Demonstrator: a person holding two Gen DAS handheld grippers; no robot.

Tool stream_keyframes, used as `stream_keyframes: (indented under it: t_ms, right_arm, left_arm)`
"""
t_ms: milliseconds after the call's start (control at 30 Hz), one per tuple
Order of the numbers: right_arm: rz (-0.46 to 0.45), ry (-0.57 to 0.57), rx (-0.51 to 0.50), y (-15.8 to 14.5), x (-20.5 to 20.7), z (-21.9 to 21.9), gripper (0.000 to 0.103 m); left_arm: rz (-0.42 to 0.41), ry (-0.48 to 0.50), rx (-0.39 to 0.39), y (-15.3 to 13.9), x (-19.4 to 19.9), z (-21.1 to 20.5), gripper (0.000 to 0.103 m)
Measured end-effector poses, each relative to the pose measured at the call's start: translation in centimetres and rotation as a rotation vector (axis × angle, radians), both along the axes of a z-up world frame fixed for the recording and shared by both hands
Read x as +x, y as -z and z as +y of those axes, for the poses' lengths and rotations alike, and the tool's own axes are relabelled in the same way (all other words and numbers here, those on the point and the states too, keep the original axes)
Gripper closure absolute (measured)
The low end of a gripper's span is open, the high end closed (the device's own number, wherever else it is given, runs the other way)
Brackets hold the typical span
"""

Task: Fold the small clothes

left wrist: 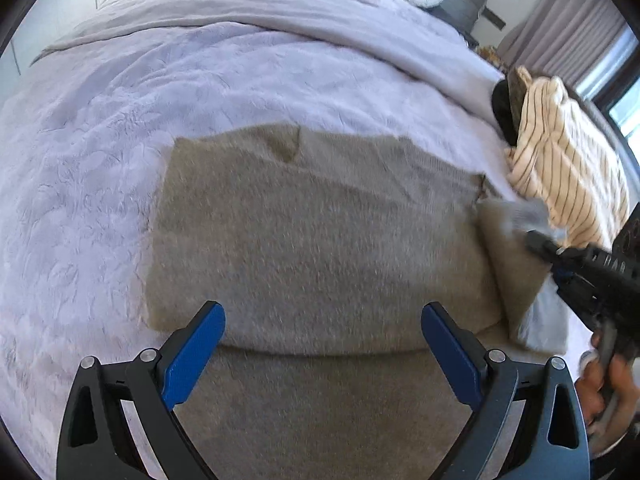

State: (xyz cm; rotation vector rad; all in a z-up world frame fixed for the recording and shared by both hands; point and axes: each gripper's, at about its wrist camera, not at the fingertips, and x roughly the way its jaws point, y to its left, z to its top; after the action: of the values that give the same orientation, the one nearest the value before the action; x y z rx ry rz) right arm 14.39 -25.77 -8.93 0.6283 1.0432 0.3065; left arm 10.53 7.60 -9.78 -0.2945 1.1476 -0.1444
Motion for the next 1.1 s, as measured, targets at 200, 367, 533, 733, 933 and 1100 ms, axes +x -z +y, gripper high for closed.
stream_keyframes:
  t_ms: [200, 367, 533, 733, 933, 1100]
  right_arm:
    - [0.017, -0.318, -0.218, 2.1, -0.7, 10.0, 0.094]
    - [0.073, -0.397, -0.277, 3.8, -2.6, 11.3, 0.077]
    - [0.108, -0.321, -0.225, 2.9, -5.4, 7.1, 0.055]
    - [0.260, 0.023, 0.000, 5.2, -8.9, -3.8, 0.055]
    - [0.263, 0.275, 0.171, 6.8, -10.3, -9.5, 0.057]
    - [0.221, 0.253, 0.130, 6.2, -9.0, -9.3, 0.096]
  left_arm:
    - [-0.006, -0.012, -0.128, 0.6, 1.1, 1.1, 0.004]
    - [0.044, 0.011, -0.172, 2.6, 1.9, 0.0, 0.004]
    - [0.067, 0.052, -0.179, 3.9, 2.5, -1.8, 0.004]
    - [0.083, 0.063, -0.194, 4.1, 3.9, -2.7, 0.018]
    - [0.093, 0.060, -0.232, 3.5, 4.8, -1.9, 0.089]
    - [0.031, 0.068, -0.232, 1.5, 3.0, -0.6, 0.089]
